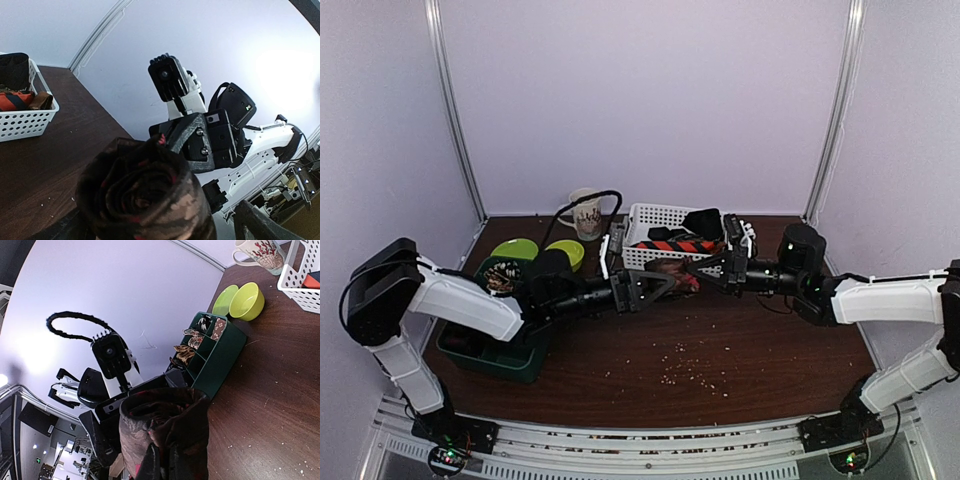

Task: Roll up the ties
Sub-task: Pass from the right arm to the left

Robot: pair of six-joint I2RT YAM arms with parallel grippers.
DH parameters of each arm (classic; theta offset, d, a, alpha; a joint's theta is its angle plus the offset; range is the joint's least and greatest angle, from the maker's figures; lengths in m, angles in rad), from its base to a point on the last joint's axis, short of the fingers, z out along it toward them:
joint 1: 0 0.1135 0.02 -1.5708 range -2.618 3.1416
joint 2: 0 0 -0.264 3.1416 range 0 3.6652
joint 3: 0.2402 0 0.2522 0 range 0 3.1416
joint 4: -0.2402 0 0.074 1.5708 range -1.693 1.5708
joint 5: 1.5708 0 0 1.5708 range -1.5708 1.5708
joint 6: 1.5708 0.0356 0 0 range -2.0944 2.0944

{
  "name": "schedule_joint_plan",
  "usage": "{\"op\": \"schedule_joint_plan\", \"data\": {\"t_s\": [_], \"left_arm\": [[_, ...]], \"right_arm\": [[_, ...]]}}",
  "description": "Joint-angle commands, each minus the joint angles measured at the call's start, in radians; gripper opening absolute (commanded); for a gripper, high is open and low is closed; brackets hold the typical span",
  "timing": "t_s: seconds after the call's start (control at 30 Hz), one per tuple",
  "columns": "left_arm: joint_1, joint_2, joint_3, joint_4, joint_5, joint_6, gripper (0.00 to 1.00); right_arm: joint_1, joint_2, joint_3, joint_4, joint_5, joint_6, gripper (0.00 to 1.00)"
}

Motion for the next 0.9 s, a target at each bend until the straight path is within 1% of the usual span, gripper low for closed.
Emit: {"op": "schedule_joint_plan", "data": {"t_s": [0.0,0.23,0.5,0.7,0.77,0.87], "left_arm": [[0.001,0.044,0.036,0.080,0.019,-0.056,0.97],[0.001,0.073,0.046,0.093,0.009,-0.090,0.97],[0.001,0.100,0.061,0.140,0.025,-0.125,0.88],[0.002,0.113,0.055,0.166,0.028,-0.140,0.75],[0.001,0.113,0.041,0.178,0.019,-0.140,0.69],[0.001,0.111,0.022,0.201,0.009,-0.143,0.57]], "right_arm": [[0.017,0.004,0.038,0.057,0.003,0.016,0.00],[0.032,0.019,0.044,0.065,0.002,0.021,0.00],[0.057,0.038,0.041,0.074,0.009,0.019,0.00],[0.059,0.030,0.036,0.066,0.018,0.012,0.00],[0.059,0.028,0.038,0.064,0.020,0.011,0.00],[0.057,0.027,0.038,0.058,0.026,0.006,0.00]]}}
